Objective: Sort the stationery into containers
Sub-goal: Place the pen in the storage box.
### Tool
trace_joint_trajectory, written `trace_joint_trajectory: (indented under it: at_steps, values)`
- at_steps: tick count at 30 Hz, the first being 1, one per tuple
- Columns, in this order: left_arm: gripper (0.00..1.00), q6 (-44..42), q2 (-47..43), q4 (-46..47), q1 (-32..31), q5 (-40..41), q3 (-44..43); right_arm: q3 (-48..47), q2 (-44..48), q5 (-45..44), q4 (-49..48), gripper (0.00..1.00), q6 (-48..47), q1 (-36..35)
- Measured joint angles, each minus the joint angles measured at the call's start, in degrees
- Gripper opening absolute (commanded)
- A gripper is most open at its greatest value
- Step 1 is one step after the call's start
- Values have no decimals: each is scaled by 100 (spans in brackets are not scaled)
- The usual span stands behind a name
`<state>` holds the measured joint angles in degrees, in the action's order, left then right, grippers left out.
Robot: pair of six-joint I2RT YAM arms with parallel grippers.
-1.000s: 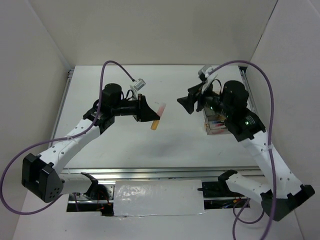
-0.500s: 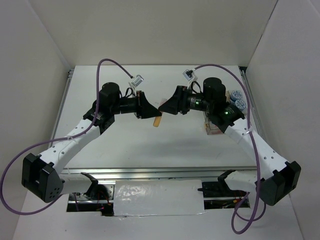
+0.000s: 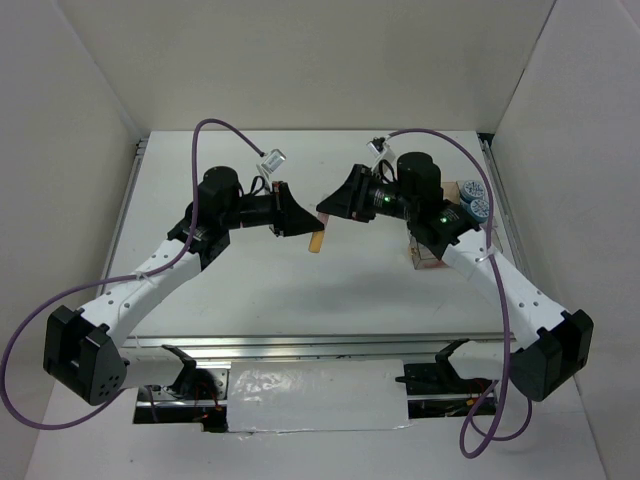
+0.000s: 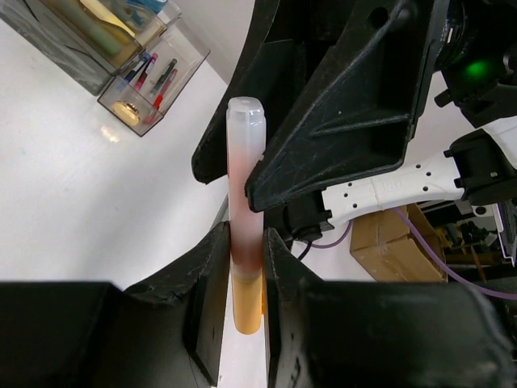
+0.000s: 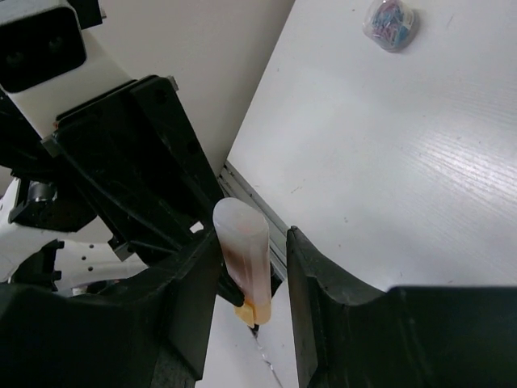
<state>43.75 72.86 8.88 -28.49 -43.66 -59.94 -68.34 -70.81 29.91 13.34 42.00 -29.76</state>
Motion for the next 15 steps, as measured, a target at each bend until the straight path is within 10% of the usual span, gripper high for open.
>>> trace_joint_trajectory:
  at_steps: [8, 11, 12, 15]
  values:
    - [8, 153, -7, 42, 0, 240, 9, -238, -129, -385, 136, 12, 79, -101]
    - [49, 170, -7, 11, 0, 400, 2, -297, -186, -511, 175, 2, 68, -101]
    - [77, 153, -7, -15, 0, 470, -7, -299, -195, -540, 177, 1, 46, -96]
    - [99, 87, 9, -411, -4, 734, -125, -341, -197, -595, 216, 0, -116, 48]
